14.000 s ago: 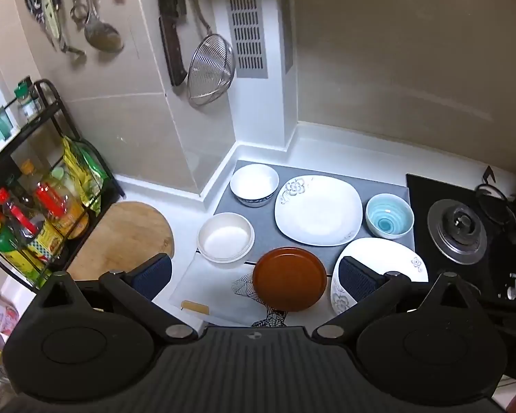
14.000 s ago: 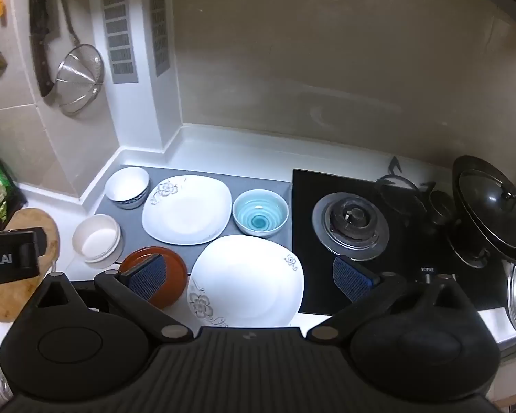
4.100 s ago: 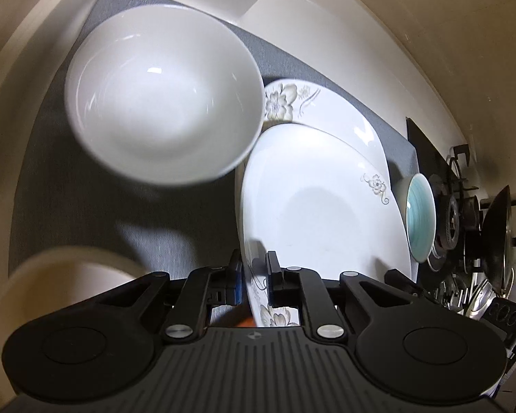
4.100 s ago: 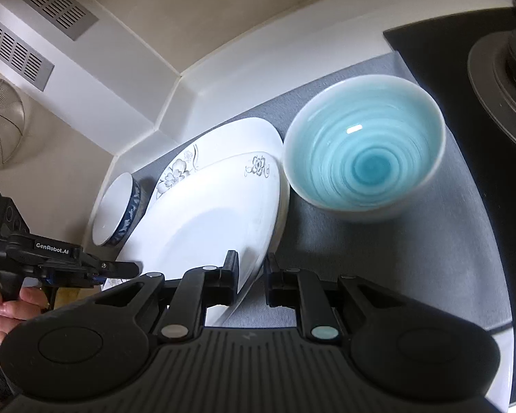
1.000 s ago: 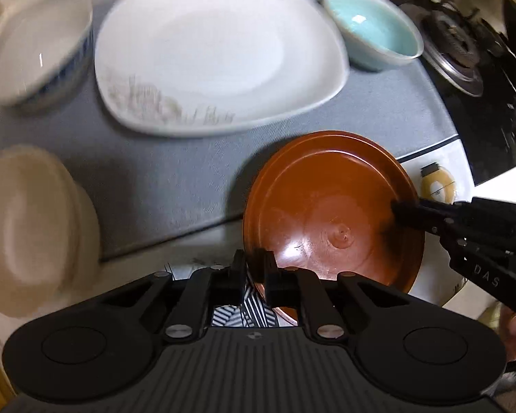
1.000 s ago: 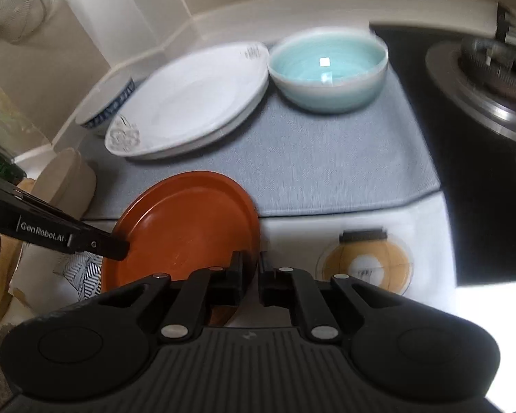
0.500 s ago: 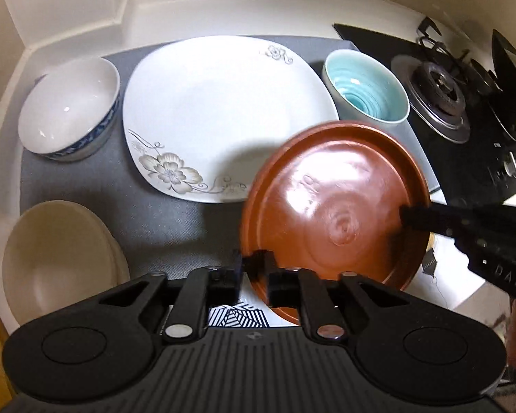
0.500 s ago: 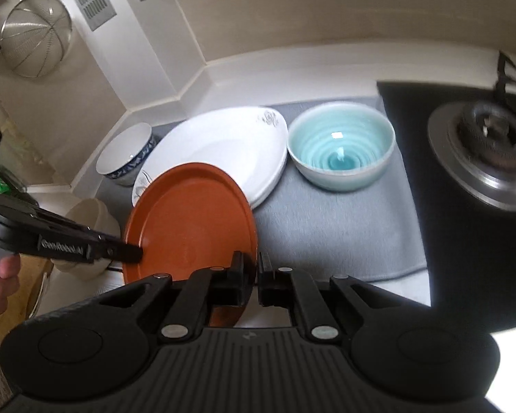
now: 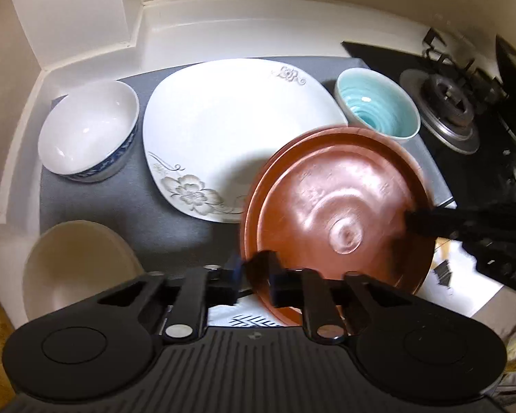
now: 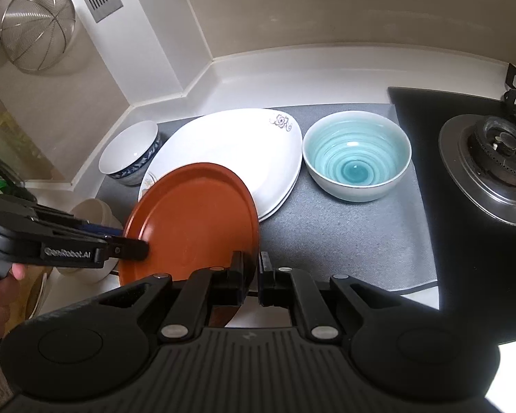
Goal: Organize plates and bowls
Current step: 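Carry the brown plate onto the stacked white plates and release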
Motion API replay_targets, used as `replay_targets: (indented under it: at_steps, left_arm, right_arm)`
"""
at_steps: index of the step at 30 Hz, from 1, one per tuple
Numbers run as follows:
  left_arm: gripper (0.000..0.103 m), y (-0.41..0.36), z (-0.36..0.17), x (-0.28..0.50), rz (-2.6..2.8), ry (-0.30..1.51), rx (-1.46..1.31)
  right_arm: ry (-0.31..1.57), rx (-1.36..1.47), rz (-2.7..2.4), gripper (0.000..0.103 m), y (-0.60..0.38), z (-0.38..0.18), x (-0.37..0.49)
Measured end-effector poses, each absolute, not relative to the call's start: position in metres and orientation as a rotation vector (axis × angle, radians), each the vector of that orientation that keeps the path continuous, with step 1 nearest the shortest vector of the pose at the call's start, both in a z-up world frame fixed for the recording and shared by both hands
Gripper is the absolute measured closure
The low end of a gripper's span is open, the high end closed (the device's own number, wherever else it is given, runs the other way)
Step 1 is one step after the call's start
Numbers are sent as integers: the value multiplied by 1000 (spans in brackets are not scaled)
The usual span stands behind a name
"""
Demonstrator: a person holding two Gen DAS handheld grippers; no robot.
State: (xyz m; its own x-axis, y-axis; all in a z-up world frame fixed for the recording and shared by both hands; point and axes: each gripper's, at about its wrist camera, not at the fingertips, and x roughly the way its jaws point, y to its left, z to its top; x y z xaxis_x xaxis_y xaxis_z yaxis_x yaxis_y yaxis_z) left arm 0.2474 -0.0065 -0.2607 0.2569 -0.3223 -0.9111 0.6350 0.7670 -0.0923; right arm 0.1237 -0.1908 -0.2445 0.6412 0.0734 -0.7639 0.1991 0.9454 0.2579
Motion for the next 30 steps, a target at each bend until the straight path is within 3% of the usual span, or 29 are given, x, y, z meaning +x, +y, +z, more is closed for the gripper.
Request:
replay_targets:
  at_steps: [14, 30]
  left_arm:
    - [95, 0, -240, 301, -682, 1173, 179]
    - [93, -47, -303, 396, -600, 1230, 229]
  right_arm:
    - [855, 368, -69, 95, -207, -224, 163]
    - [1000, 297, -144, 93, -233, -288, 288]
